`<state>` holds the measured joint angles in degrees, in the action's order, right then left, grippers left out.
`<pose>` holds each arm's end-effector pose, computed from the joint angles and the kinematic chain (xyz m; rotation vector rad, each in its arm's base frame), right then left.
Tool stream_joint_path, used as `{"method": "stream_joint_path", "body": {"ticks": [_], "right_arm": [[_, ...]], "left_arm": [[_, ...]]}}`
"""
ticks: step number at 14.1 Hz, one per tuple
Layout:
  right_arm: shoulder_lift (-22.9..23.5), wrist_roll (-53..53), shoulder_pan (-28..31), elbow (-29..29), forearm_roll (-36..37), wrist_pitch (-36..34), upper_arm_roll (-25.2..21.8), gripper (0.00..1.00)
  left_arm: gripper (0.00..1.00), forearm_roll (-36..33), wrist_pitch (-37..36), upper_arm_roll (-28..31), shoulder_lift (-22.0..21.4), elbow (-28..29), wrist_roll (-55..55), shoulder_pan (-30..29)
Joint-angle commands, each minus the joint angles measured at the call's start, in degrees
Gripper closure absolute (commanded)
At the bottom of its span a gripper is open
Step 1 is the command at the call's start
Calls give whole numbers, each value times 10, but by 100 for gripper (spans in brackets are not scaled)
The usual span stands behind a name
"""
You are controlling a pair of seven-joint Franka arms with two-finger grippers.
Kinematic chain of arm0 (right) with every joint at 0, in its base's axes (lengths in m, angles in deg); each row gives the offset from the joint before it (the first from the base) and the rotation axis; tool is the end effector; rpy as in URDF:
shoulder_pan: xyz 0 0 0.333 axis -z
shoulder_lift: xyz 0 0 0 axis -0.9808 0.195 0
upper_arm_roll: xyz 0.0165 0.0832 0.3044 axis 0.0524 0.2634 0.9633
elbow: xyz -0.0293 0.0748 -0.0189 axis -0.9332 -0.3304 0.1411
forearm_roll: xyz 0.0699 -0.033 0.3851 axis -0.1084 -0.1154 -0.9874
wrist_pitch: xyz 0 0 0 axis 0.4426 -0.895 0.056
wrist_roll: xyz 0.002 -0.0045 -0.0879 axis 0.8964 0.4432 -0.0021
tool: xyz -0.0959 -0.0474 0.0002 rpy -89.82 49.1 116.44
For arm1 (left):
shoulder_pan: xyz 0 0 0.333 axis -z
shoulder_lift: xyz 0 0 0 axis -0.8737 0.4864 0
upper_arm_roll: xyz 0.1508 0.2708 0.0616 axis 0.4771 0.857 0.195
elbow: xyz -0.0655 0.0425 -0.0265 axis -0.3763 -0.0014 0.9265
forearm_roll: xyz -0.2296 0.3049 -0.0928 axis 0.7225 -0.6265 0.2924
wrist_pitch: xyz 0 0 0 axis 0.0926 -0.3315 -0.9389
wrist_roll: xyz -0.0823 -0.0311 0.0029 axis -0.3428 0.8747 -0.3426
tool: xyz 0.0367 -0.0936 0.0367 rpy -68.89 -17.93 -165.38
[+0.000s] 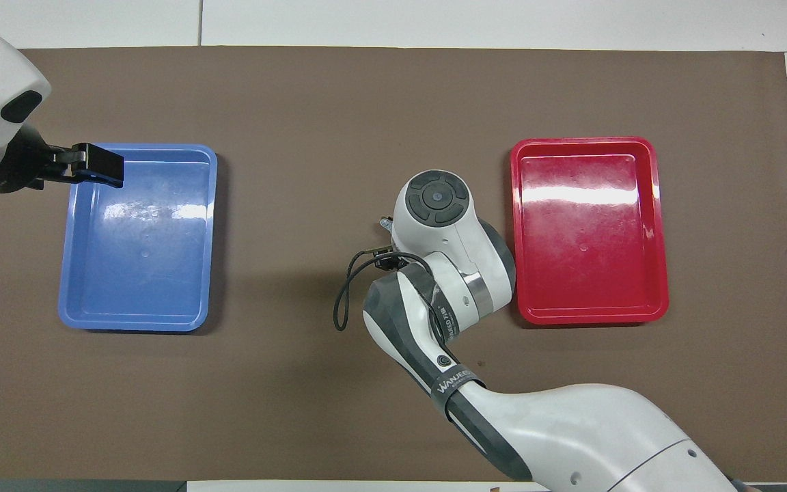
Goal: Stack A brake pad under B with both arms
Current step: 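Lower the curved pad onto the small pad with the right gripper, then open the right gripper and lift it away from the stack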
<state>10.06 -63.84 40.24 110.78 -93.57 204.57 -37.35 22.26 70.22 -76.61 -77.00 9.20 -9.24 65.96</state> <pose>0.5369 0.3612 0.3037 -3.0734 -0.2130 0.1642 0.5653 -0.1020 0.6060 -3.0997 0.0860 -0.1040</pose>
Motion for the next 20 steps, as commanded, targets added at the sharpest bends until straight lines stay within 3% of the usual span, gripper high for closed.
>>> {"method": "stream_joint_path", "body": {"ticks": [1, 2, 3, 4, 15, 20], "right_arm": [[-13, -12, -10, 29, -11, 20, -1, 71], [-12, -12, -14, 29, -11, 20, -1, 52], [-12, -15, -15, 29, -11, 21, -1, 20], [-12, -27, -16, 27, -11, 22, -1, 0], [-39, -37, -7, 16, 0, 12, -8, 0], [-102, -32, 75, 17, 35, -20, -9, 0]], "left_arm": [[1, 7, -4, 4, -18, 19, -7, 4], [1, 7, -3, 4, -18, 19, -7, 4], [1, 7, -3, 5, -18, 19, -7, 4], [1, 7, -3, 4, -18, 19, -7, 4], [1, 7, -3, 4, -18, 18, -6, 4], [1, 7, -3, 4, -18, 17, -6, 4]]}}
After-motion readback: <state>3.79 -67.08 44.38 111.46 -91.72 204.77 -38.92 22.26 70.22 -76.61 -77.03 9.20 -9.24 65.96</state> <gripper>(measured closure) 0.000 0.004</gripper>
